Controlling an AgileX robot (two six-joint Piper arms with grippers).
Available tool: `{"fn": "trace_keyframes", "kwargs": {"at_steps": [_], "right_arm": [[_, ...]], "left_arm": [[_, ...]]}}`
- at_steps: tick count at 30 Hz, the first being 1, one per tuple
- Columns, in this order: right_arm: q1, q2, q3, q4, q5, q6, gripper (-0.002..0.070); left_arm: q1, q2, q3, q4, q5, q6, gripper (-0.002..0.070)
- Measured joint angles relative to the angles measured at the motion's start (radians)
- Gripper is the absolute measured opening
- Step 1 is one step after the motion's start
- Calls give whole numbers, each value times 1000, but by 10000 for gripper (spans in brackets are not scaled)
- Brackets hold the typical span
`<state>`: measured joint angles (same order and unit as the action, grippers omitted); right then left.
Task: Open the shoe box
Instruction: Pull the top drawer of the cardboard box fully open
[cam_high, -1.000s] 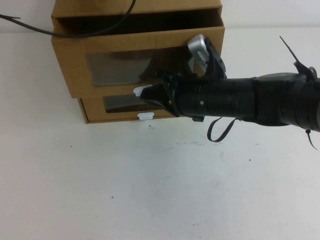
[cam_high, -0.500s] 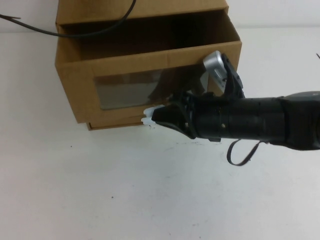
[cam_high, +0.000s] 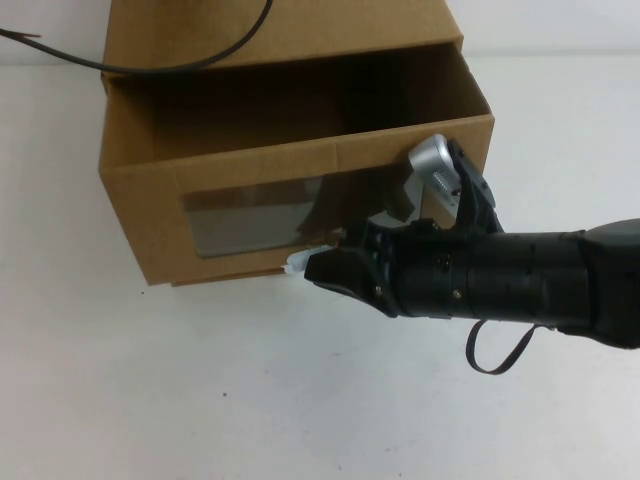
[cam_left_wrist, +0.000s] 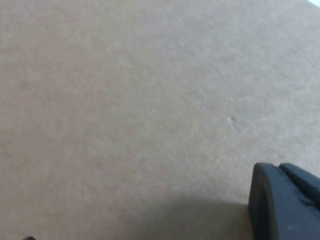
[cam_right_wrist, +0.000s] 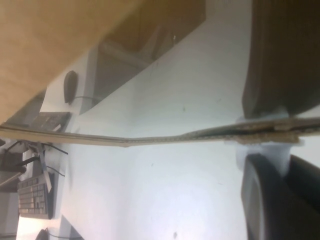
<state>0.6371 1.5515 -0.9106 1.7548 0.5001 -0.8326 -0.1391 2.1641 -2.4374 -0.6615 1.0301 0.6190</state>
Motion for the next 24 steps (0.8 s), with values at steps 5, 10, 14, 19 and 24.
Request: {"fn": "trace_keyframes", "kwargs": {"at_steps": [5,10,14,19,24], "right_arm": [[6,0,1,0,-10,0,8],[7,-2,1,-2,-17,-23,8],[7,-2,1,-2,-21,-27,8],[7,-4,2,-2,-23,-29,8],[7,-5,2,-4,-30,-36,8]], "left_arm": [[0,-2,0,0,3,-3,-4],[0,-32,0,32,47,-4,-4],[0,-65,0,45,115,-4,-4],[0,-76,79,40,103,-4,-4],[0,-99,186,11,32,12,-5]]}}
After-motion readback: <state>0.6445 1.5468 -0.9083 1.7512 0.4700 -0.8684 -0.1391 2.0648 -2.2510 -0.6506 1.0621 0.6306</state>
